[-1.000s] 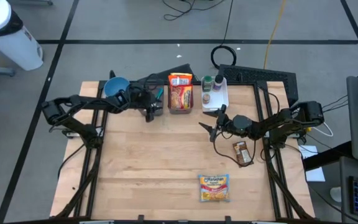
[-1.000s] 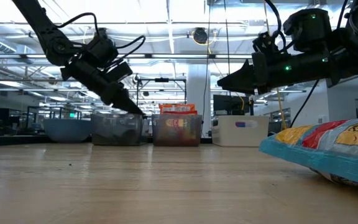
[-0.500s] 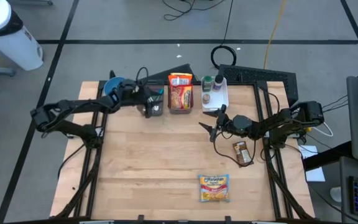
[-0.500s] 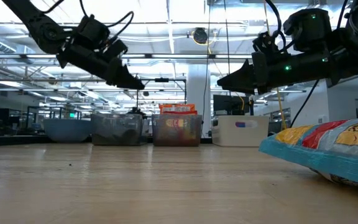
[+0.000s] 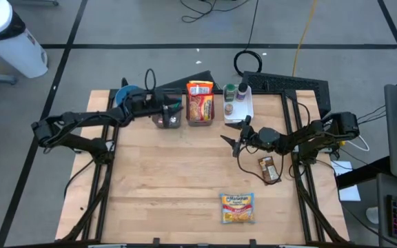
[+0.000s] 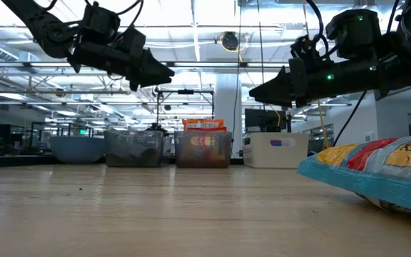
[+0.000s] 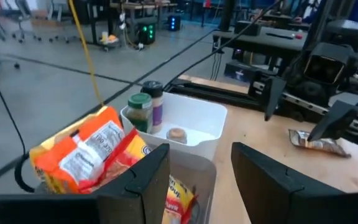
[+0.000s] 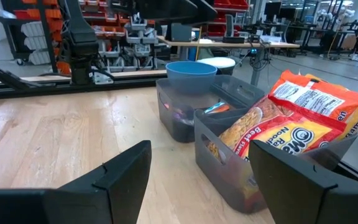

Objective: Pick & Place Food Item
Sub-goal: Put the orange seasoning pack into the white bin

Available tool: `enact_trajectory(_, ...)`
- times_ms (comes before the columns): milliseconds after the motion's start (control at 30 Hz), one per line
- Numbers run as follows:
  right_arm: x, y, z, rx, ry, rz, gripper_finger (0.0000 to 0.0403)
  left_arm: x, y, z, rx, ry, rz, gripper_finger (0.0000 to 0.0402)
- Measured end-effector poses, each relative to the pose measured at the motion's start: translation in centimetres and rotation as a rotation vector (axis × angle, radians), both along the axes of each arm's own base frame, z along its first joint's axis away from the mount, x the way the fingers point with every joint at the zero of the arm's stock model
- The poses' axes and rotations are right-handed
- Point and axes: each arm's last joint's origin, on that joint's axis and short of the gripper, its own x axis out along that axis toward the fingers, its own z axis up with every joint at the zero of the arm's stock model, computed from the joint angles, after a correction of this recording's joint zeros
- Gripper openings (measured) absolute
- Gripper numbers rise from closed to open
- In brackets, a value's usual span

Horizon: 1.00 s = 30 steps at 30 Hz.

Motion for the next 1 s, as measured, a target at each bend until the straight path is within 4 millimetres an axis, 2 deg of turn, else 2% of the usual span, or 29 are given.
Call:
enact_trajectory(867,0.0,0.0,0.0,0.0,0.001,0.0,0.0263,1.1,-1.9,0.3,0.038,-0.024,-0.086,0.0182)
enact_trajectory(1000,0.0,0.0,0.0,0.0,0.001,0.0,0.0263,1.3,-2.5,0.3,-0.017,-0.039,-0.101,0.0182)
